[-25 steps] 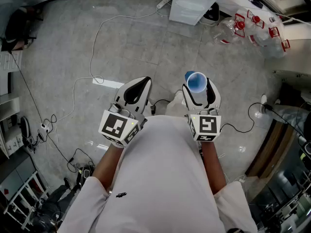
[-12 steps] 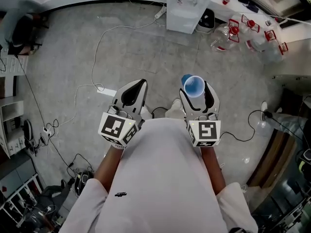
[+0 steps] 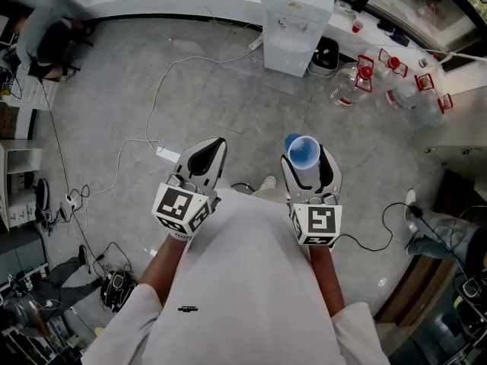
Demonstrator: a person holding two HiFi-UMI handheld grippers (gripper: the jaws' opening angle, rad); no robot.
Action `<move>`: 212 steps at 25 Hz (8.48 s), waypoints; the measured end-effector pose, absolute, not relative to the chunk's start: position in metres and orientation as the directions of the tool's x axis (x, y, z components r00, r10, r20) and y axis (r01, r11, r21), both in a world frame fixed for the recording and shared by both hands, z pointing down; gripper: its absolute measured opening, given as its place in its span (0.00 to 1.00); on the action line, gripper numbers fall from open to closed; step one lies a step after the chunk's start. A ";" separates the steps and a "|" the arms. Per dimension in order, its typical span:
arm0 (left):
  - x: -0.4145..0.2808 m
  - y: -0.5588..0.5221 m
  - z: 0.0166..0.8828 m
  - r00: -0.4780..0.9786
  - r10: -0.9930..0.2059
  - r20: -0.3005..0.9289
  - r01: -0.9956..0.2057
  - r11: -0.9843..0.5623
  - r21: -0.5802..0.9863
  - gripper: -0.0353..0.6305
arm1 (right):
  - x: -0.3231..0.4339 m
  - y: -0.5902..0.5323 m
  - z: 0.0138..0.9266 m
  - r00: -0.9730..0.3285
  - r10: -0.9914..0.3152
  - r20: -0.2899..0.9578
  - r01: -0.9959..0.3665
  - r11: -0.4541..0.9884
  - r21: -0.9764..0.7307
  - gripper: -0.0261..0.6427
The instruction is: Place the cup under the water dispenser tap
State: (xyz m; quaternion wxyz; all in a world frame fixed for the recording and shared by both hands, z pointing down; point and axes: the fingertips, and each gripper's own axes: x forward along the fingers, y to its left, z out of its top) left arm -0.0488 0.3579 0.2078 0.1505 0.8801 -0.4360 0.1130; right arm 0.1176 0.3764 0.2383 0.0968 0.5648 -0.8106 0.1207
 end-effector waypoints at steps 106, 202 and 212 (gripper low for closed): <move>0.009 -0.057 0.395 0.601 -0.625 0.498 -0.799 -0.457 0.391 0.05 | 0.097 -0.101 0.460 -0.439 -0.749 0.496 -0.893 0.425 -0.147 0.58; 0.020 -0.076 0.599 0.602 -0.530 0.597 -0.795 -0.464 0.390 0.05 | 0.128 -0.225 0.727 -0.233 -0.780 0.581 -0.943 0.327 0.060 0.60; 0.025 -0.070 0.593 0.610 -0.527 0.592 -0.788 -0.481 0.384 0.05 | 0.127 -0.222 0.722 -0.247 -0.771 0.587 -0.939 0.340 0.051 0.62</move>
